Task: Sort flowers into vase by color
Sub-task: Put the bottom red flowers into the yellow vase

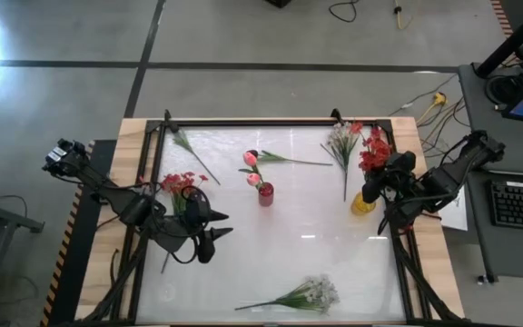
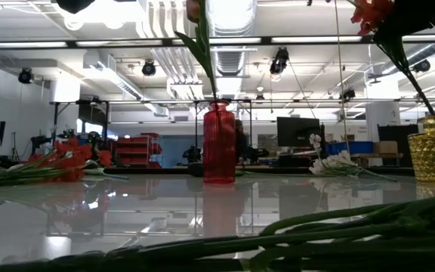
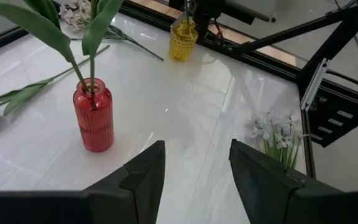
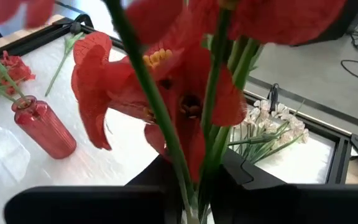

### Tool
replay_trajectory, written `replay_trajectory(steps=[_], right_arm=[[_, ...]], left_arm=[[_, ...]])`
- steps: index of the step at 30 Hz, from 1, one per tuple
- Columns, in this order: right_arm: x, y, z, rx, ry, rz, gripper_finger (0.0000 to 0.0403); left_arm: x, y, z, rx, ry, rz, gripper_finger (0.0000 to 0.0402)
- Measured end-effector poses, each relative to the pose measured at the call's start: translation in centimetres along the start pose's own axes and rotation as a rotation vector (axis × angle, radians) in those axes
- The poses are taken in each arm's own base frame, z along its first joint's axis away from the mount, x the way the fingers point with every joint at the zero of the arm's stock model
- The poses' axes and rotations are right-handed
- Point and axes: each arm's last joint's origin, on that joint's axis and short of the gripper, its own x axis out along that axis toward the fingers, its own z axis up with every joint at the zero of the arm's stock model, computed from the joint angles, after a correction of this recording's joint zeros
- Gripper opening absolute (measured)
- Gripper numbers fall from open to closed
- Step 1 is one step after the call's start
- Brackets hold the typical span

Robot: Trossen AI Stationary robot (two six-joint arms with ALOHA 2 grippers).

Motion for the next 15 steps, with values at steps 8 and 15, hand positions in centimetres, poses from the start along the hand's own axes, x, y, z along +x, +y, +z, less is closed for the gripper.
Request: replay_trajectory(steps=[8,15], right_arm=[[0.1,0.0,-0.4,-0.03,0.073,0.003,0.0113],[0.1,0.1,-0.5,-0.046,0.108,0.011,0.0164]], left_arm=[[-1.0,0.7,0.4,0.002,0.034,0.017,0.0168],[-2.6,0.9,2.0,0.008,0.054,0.02,0.0168]])
